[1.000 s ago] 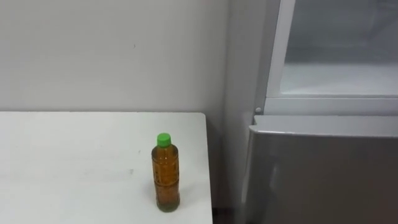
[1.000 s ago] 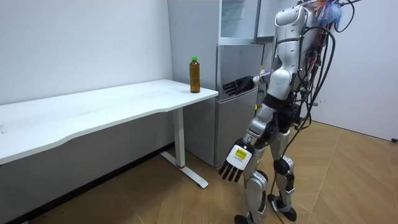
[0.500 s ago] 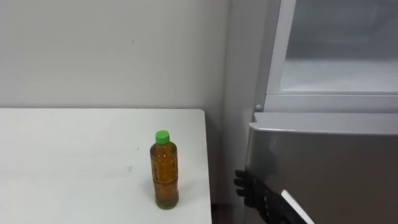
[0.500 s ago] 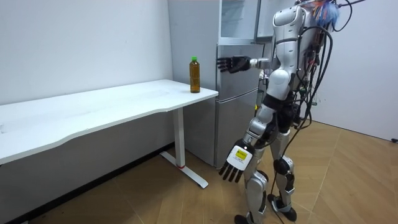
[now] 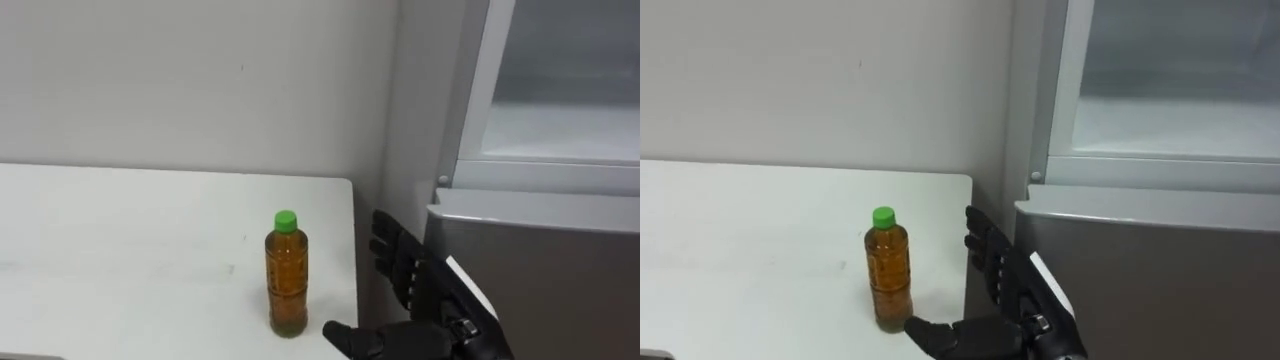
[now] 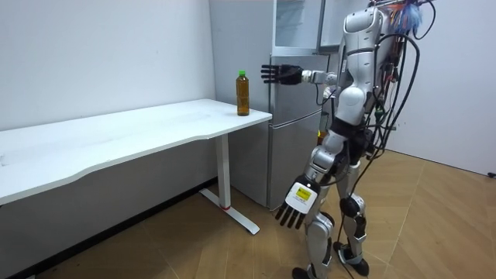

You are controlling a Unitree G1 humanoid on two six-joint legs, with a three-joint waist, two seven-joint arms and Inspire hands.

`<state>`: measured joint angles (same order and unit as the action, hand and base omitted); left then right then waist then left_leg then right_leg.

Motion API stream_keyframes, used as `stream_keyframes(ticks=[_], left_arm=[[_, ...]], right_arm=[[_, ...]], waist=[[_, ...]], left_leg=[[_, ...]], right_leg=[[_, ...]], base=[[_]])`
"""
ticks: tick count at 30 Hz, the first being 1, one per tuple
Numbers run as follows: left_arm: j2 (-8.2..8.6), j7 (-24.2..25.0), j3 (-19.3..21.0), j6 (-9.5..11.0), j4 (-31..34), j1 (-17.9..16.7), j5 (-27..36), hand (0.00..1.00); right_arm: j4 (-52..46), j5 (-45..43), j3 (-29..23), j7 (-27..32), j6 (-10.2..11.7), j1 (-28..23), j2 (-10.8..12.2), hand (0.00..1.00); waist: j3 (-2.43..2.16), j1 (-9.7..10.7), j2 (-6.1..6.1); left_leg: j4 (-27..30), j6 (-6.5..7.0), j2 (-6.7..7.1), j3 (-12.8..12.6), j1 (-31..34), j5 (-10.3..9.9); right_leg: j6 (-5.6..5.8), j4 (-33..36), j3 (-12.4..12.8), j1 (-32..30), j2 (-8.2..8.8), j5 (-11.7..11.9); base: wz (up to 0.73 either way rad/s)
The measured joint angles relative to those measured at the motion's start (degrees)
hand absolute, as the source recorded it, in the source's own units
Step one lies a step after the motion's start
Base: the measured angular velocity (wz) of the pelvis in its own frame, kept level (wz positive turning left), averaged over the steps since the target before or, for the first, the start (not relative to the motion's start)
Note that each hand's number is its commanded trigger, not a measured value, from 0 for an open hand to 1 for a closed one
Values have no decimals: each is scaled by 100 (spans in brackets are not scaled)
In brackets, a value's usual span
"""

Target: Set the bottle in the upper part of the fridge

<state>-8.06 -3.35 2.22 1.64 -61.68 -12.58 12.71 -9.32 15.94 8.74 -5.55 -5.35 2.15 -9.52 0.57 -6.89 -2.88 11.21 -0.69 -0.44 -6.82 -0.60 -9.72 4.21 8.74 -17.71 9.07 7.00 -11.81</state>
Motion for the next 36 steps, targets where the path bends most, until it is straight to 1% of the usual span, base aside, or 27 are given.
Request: stream_keyframes(ticks=[3,5,8,10,11,12,13,14,16,18,21,25,28,32,33,35,36], left_arm=[[4,-22,-9,-40,3,-13,1,0],[4,-43,1,-41,1,-7,-33,0],[18,-103,52,-41,1,28,-239,0],[21,-110,60,-41,17,35,-225,0],[21,-108,59,-42,18,36,-225,0],[22,-101,60,-43,18,46,-225,0],[29,-94,60,-43,19,62,-225,0],[35,-92,59,-43,18,69,-224,0],[48,-86,6,-46,17,80,-223,0],[54,-80,-19,-46,18,82,-222,0],[77,-77,-18,-52,17,80,-224,0],[97,-91,-22,-51,18,105,-226,0],[96,-124,-29,-51,18,105,-230,0],[98,-153,-37,-53,25,105,-243,0],[98,-169,-49,-67,27,104,-244,0],[99,-218,-52,-107,30,119,-341,0],[101,-228,-62,-134,33,148,-417,0]], right_arm=[[323,206,2,191,2,136,0,0],[403,416,29,283,44,172,5,0],[525,660,82,379,72,245,4,0],[783,679,219,452,170,337,1,0],[879,675,272,474,191,372,2,0],[1099,667,370,521,207,461,8,0],[1323,665,412,553,205,541,17,0],[1396,670,422,572,200,566,20,0],[1572,676,424,669,201,619,22,0],[1579,665,444,702,201,633,41,0],[1578,659,580,790,203,743,70,0],[1579,730,602,997,209,939,113,0],[1597,695,707,1176,268,1130,120,0],[1616,654,832,1312,309,1148,135,0],[1647,632,861,1357,311,1170,135,0],[1871,593,904,1425,312,1305,138,0],[1982,568,909,1480,310,1349,140,0]], waist=[[7,-19,-15],[17,-40,-33],[18,-77,-48],[15,-105,-59],[24,-111,-45],[27,-130,-41],[20,-157,-52],[19,-180,-49],[30,-293,-32],[29,-312,-26],[30,-354,-11],[25,-456,-5],[25,-460,-5],[26,-480,-6],[27,-492,-6],[30,-504,-11],[31,-550,-13]], left_leg=[[-1,0,4,39,-9,0],[-4,-5,6,61,-6,3],[0,-11,7,76,6,10],[3,-11,6,75,5,20],[6,-11,6,76,11,22],[17,-7,6,80,32,27],[24,-3,10,100,60,31],[32,-2,12,113,94,32],[52,3,20,155,129,37],[52,-2,28,223,171,44],[48,-11,30,248,192,76],[36,-11,38,286,196,77],[29,-11,46,335,195,78],[23,-12,58,408,193,78],[21,-12,62,420,196,78],[18,-13,62,426,201,79],[17,-13,63,424,203,79]], right_leg=[[0,-1,-53,-4,0,0],[0,-1,-68,-1,-4,0],[0,-1,-115,-3,-6,0],[0,1,-115,7,-7,0],[0,2,-118,15,-7,0],[0,4,-125,32,-6,0],[-2,6,-136,18,-6,1],[-2,6,-142,4,-5,1],[-3,5,-174,-11,-4,2],[-3,4,-237,-10,-7,2],[-3,-5,-291,-20,-11,2],[-2,-6,-363,-15,-9,2],[-2,-6,-464,0,-7,2],[-2,-6,-524,-2,-5,2],[-2,-6,-527,-6,-5,2],[-2,-6,-611,-8,-1,2],[-2,-6,-620,-11,1,2]], base=[[5],[3],[0],[0],[0],[5],[7],[10],[10],[18],[11],[6],[8],[10],[0],[0],[0]])
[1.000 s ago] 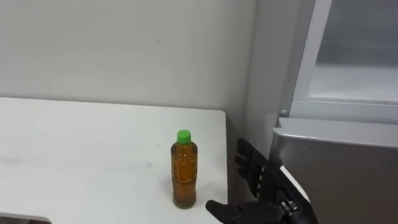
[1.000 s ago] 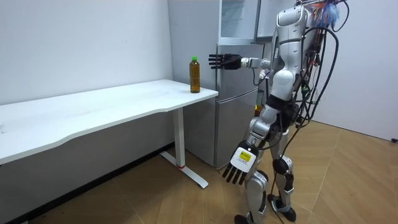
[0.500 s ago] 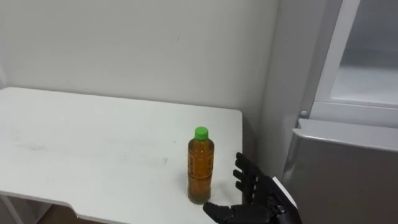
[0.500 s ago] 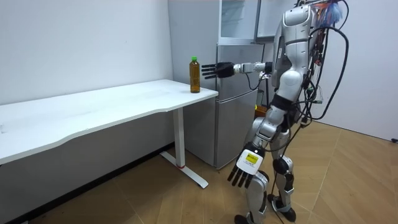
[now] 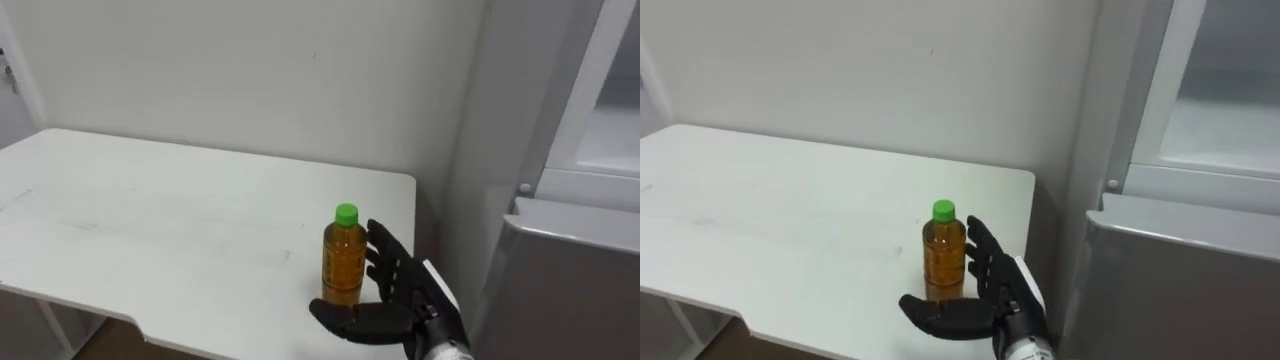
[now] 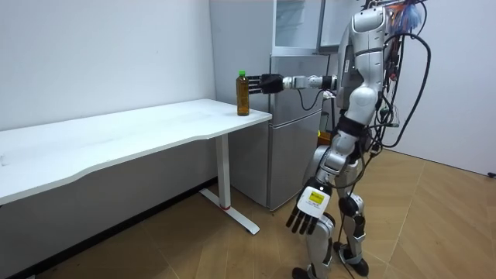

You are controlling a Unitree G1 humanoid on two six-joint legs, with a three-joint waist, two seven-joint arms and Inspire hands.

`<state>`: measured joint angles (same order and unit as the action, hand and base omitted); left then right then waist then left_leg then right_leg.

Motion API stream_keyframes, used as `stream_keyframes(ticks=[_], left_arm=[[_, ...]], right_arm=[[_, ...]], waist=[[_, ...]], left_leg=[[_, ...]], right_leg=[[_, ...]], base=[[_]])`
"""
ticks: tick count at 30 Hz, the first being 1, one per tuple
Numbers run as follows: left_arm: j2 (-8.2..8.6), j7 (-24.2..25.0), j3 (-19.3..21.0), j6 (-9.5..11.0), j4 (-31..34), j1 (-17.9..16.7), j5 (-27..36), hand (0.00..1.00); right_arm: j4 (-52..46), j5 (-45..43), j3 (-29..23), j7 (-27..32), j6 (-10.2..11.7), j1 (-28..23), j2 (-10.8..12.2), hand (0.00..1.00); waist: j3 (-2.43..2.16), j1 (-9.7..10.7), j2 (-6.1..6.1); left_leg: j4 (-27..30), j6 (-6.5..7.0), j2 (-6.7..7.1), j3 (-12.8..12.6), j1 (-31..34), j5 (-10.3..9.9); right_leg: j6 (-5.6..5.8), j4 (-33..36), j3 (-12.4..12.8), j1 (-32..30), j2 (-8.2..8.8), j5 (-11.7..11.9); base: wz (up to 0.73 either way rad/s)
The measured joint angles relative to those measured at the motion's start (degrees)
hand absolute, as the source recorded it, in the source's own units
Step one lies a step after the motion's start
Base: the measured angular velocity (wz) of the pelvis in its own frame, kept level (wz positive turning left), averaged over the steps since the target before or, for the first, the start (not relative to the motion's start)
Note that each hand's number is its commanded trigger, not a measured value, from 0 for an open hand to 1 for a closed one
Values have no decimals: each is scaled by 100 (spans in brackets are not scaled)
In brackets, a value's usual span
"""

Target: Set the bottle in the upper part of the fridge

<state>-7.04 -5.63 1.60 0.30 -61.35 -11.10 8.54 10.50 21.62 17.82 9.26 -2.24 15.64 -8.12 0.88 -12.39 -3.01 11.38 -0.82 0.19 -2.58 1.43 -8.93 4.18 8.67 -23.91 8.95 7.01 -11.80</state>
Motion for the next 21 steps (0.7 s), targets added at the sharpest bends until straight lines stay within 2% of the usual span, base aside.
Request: stream_keyframes(ticks=[6,15,21], left_arm=[[9,-33,-40,-43,-3,40,-12,0],[61,-28,-63,-135,69,31,-16,0],[84,3,-65,-139,72,30,-16,0]], right_arm=[[16,-212,14,329,-19,107,229,0],[17,-437,2,1033,-19,191,330,0],[18,-558,2,1479,-18,341,380,0]], waist=[[1,-129,-3],[8,-357,-10],[37,-365,34]], left_leg=[[-13,0,3,-3,1,1],[3,2,11,19,27,2],[36,8,19,33,91,6]], right_leg=[[0,1,2,0,2,0],[0,2,-40,-1,9,0],[0,1,-50,-9,13,0]], base=[[0],[1],[1]])
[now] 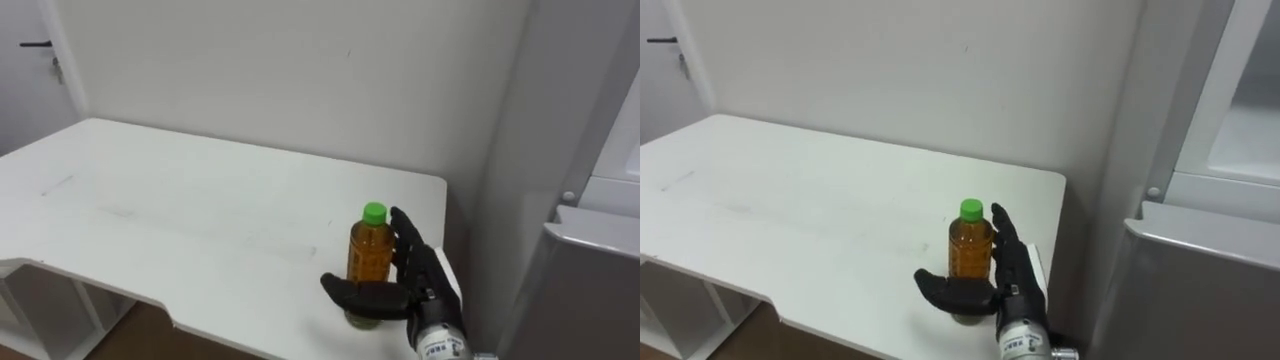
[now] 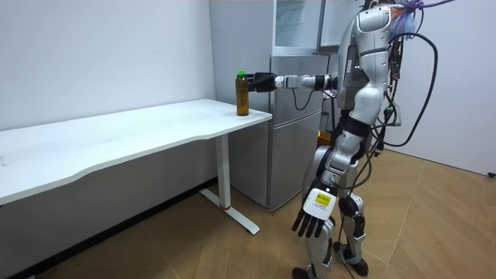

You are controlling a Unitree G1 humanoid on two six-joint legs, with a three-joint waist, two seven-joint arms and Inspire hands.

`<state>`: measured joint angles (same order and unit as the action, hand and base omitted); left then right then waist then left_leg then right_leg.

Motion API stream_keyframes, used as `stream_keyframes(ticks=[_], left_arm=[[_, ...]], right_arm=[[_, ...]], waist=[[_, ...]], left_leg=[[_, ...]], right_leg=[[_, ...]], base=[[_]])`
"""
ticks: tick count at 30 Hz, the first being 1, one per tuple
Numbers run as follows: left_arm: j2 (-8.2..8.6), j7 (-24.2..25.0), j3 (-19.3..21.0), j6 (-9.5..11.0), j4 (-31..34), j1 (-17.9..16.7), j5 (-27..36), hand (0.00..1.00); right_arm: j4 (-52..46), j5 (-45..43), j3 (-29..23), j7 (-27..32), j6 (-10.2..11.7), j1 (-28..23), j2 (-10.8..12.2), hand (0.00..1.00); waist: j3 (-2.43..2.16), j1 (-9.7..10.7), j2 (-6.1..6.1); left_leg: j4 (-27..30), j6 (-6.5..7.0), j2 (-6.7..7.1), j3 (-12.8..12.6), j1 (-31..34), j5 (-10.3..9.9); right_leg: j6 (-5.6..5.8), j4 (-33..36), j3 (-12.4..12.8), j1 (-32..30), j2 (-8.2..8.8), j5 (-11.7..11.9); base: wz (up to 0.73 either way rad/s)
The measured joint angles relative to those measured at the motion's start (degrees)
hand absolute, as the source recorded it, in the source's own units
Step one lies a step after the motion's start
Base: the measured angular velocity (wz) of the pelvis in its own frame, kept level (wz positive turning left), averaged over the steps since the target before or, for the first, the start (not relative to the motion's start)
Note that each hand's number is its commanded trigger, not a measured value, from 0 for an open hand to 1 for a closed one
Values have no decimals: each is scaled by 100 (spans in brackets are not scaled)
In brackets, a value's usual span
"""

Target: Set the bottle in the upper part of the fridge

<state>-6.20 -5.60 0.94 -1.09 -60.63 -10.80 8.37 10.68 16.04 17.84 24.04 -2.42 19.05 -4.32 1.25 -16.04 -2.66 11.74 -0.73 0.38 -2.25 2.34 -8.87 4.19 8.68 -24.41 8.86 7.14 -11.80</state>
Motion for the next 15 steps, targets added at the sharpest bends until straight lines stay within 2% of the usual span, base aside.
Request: stream_keyframes(ticks=[8,10,15], left_arm=[[-2,-14,-3,-59,2,0,-16,0],[7,-46,-5,-141,17,-4,-15,0],[30,-91,-26,-146,48,-5,-12,0]], right_arm=[[0,-321,-37,611,4,191,11,0],[42,-316,-53,748,4,256,50,0],[260,-314,-118,1088,4,352,83,0]], waist=[[-1,-2,11],[-2,2,12],[-3,-5,13]], left_leg=[[73,10,26,93,204,17],[94,20,44,126,269,23],[95,53,98,185,307,48]], right_leg=[[1,10,-100,-167,11,0],[1,12,-148,-188,22,0],[5,17,-240,-205,65,-3]], base=[[6],[7],[9]])
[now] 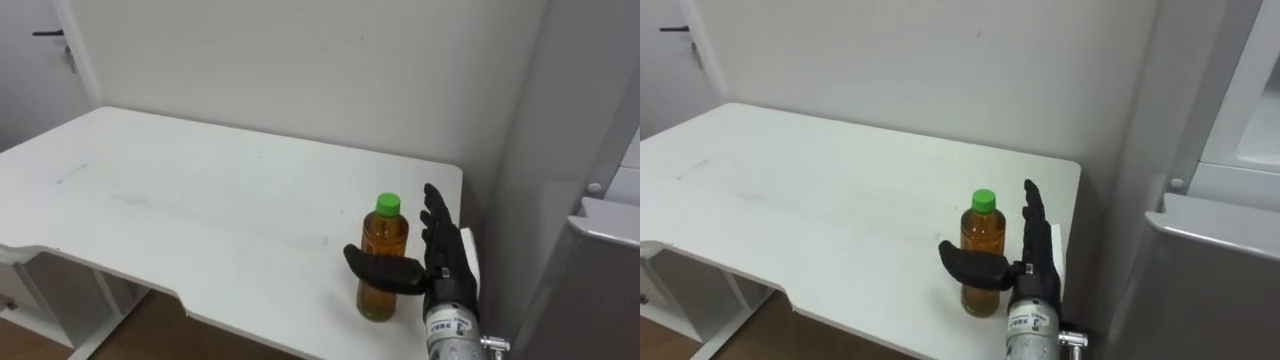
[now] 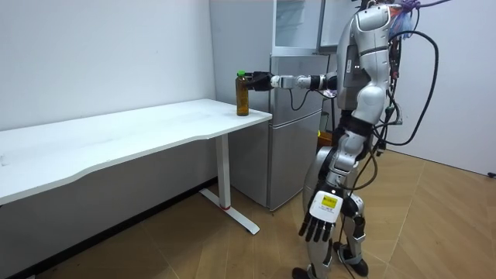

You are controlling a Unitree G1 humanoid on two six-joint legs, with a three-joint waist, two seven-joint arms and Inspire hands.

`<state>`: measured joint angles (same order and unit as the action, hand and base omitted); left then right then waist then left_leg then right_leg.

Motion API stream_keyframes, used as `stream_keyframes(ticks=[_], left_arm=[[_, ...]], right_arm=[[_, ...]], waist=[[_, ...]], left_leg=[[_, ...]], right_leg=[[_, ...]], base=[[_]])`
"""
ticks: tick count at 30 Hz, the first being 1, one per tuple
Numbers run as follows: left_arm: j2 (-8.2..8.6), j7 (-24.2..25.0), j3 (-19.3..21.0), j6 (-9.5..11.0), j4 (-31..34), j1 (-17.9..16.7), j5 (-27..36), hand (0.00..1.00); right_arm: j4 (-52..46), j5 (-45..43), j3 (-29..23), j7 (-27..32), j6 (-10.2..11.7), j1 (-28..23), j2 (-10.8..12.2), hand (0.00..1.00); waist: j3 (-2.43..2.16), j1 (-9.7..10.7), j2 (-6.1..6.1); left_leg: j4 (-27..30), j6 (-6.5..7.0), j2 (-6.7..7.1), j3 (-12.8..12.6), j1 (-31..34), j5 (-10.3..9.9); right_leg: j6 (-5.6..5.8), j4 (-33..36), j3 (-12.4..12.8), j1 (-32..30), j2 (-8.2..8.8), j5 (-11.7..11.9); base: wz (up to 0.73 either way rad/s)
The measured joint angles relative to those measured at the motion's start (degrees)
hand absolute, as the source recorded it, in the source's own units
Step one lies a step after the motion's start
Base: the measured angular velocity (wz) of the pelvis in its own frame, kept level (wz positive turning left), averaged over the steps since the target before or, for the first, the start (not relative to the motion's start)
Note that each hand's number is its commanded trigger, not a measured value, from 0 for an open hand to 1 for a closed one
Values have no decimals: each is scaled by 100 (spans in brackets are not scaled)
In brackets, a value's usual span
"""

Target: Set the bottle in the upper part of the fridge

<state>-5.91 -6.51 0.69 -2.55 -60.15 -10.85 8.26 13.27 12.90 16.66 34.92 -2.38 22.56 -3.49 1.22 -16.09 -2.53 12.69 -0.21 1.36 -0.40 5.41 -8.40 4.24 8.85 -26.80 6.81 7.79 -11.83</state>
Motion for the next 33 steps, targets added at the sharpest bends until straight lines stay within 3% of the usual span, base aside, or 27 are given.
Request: stream_keyframes(ticks=[6,14,23,28,33], left_arm=[[-6,-187,-164,-1,69,2,6,0],[-42,-200,-269,-27,78,-31,6,0],[-61,-201,-286,-228,64,-34,9,0],[-100,-201,-337,-232,77,-18,11,0],[-157,-208,-379,-297,97,-34,9,0]], right_arm=[[413,11,15,136,0,162,92,0],[866,11,20,158,-5,429,127,0],[1205,80,26,27,-5,564,126,0],[1481,150,53,-3,-6,572,114,0],[1542,148,106,-2,-9,601,117,0]], waist=[[-1,-8,-3],[-6,-10,-14],[-9,-44,-20],[-44,-152,-86],[-32,-163,-169]], left_leg=[[16,19,30,72,51,12],[90,31,55,209,155,30],[91,27,53,218,191,53],[79,26,29,178,324,85],[91,29,35,183,393,88]], right_leg=[[13,6,-41,4,12,8],[36,8,-318,21,12,21],[37,8,-321,-6,12,22],[36,99,-310,-194,25,22],[36,98,-318,-248,29,22]], base=[[5],[12],[0],[-5],[0]])
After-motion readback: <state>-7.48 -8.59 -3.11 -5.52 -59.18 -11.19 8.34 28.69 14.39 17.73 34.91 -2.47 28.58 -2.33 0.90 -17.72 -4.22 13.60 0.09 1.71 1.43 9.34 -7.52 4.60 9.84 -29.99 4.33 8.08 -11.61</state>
